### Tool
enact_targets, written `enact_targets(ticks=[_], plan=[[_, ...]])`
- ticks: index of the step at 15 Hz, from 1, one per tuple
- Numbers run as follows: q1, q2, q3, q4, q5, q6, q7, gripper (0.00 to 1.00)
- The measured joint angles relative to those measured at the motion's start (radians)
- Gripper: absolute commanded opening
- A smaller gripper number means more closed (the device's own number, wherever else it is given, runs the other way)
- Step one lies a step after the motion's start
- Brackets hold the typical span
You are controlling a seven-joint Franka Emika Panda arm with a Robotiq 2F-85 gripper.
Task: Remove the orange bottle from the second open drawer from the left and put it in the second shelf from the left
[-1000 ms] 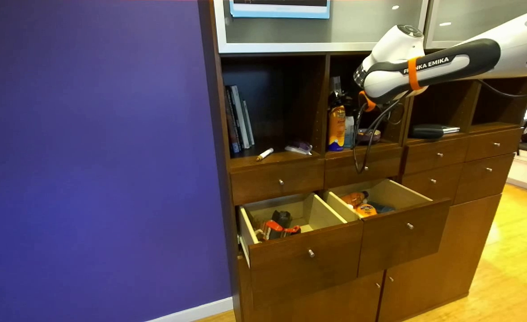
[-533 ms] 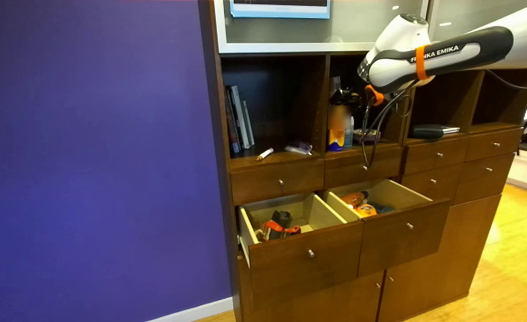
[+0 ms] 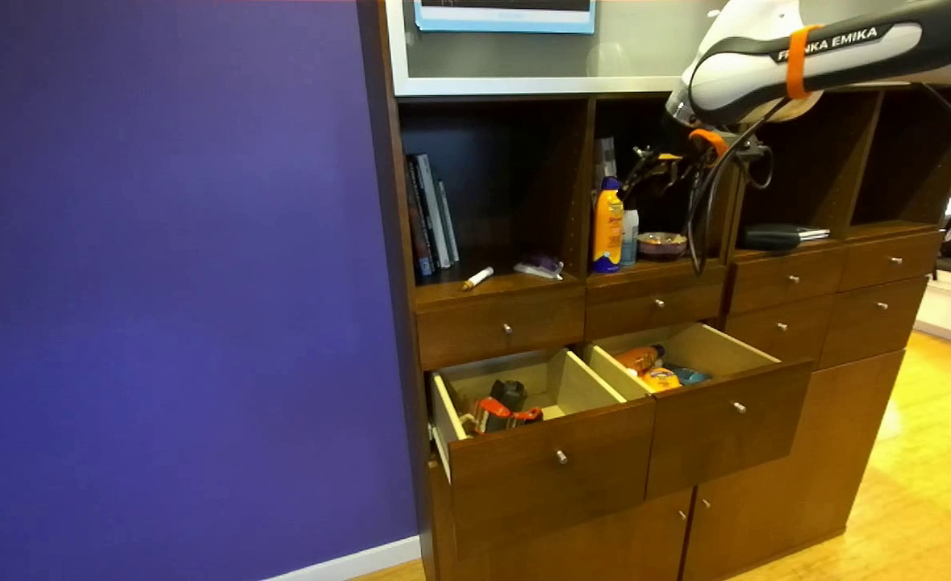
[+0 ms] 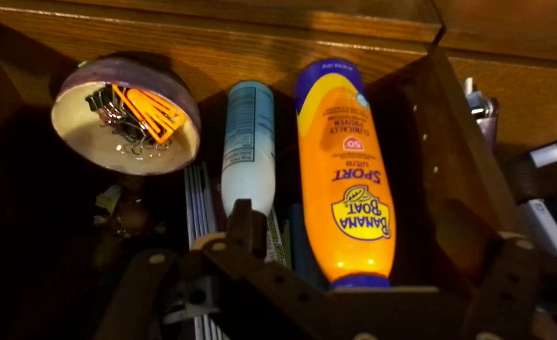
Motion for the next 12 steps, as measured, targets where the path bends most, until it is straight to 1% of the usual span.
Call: enact_targets(ticks=[3, 5, 7, 12], plan=[[-0.014, -0.042, -0.001, -0.025, 0.025, -0.089, -0.047, 1.0], [-0.029, -0.083, -0.006, -0.075, 0.052, -0.119, -0.081, 1.0], [-0.05, -0.135, -0.01, -0.147, 0.076, -0.131, -0.108, 1.0], [-0.076, -0.311, -0.038, -0.394, 0.082, -0.131, -0.126, 1.0]])
